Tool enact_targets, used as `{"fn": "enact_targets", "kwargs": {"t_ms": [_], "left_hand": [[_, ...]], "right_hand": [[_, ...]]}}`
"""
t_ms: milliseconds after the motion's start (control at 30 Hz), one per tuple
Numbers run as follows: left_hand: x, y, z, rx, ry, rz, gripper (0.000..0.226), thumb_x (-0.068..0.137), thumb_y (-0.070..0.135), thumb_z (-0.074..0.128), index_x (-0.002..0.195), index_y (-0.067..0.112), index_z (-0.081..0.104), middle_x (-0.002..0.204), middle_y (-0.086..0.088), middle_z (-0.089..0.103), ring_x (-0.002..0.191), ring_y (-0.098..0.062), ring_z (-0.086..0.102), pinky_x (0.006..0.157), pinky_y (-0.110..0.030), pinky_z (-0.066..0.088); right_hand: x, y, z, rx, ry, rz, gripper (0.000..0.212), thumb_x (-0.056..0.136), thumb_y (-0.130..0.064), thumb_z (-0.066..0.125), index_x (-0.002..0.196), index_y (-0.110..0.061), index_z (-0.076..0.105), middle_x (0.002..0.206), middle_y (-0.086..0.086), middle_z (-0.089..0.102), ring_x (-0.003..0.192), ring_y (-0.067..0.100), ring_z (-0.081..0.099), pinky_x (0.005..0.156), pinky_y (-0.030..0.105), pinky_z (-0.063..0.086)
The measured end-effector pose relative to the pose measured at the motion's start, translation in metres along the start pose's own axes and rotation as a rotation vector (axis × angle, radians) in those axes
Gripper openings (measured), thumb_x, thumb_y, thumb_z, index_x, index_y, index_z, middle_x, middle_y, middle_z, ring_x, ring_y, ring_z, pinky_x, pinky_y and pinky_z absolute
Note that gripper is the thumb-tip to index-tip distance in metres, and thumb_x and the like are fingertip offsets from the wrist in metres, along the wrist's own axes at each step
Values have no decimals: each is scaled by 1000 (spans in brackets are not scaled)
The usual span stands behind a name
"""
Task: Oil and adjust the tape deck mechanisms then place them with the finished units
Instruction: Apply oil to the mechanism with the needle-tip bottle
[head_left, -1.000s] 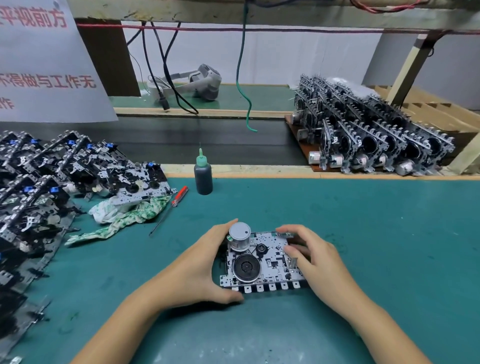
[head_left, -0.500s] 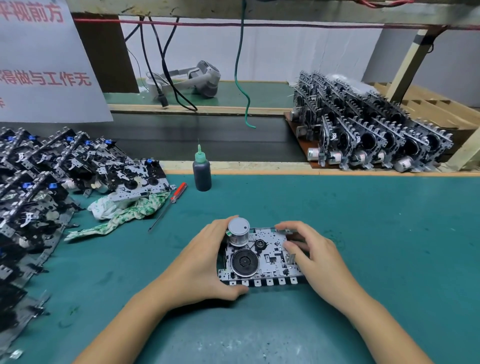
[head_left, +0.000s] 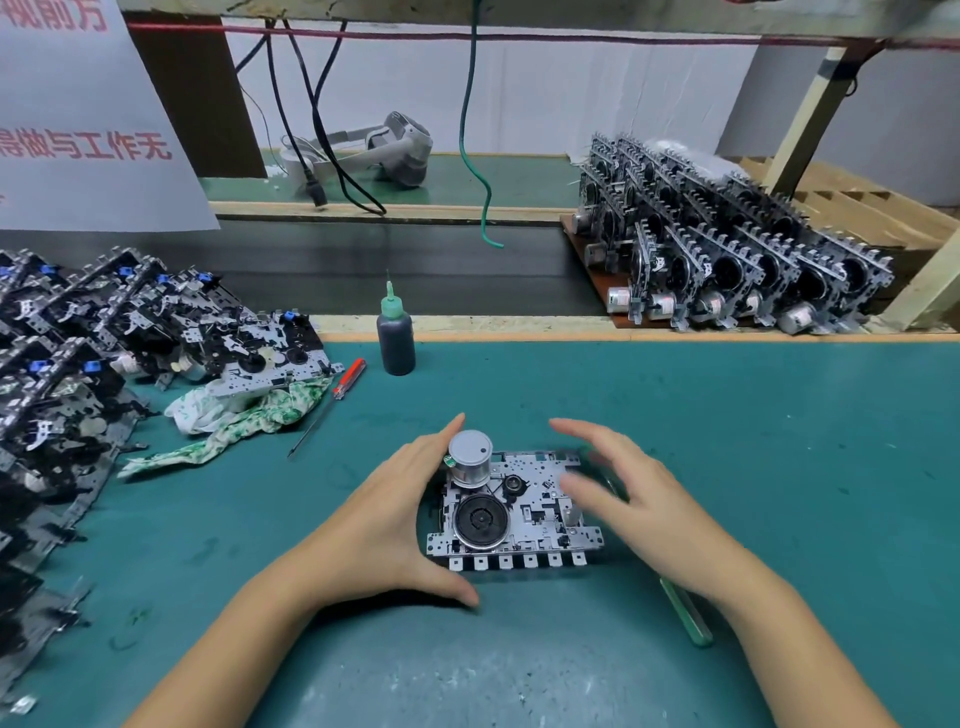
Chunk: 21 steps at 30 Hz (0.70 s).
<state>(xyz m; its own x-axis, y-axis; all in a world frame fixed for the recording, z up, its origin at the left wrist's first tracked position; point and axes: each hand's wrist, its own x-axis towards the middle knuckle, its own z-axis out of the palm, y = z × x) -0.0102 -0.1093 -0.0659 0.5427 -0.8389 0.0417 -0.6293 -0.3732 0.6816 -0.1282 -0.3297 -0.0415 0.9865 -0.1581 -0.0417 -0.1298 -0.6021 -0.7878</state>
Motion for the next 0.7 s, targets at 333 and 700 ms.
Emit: {"fn": "enact_targets", "kwargs": {"t_ms": [333,700], "left_hand": [[0,4,3,-27,42,62,100,59,40,76,138,46,14,141,25,29,132,7,26,109,-13,22],[5,9,-5,-515,103,-24,123,49,38,88,146,31,12,146,18,33,133,7,34,110,-15,27]], "right_hand": [[15,-19,5,-776,-213,-182,118,60,-68,70,151,-25,8,140,-14,25,130,7,24,106,22,24],[20,-19,-8,-329,-151,-129,84,55,-51,84,130,-36,48,124,-21,55,114,1,52,99,22,39]]}}
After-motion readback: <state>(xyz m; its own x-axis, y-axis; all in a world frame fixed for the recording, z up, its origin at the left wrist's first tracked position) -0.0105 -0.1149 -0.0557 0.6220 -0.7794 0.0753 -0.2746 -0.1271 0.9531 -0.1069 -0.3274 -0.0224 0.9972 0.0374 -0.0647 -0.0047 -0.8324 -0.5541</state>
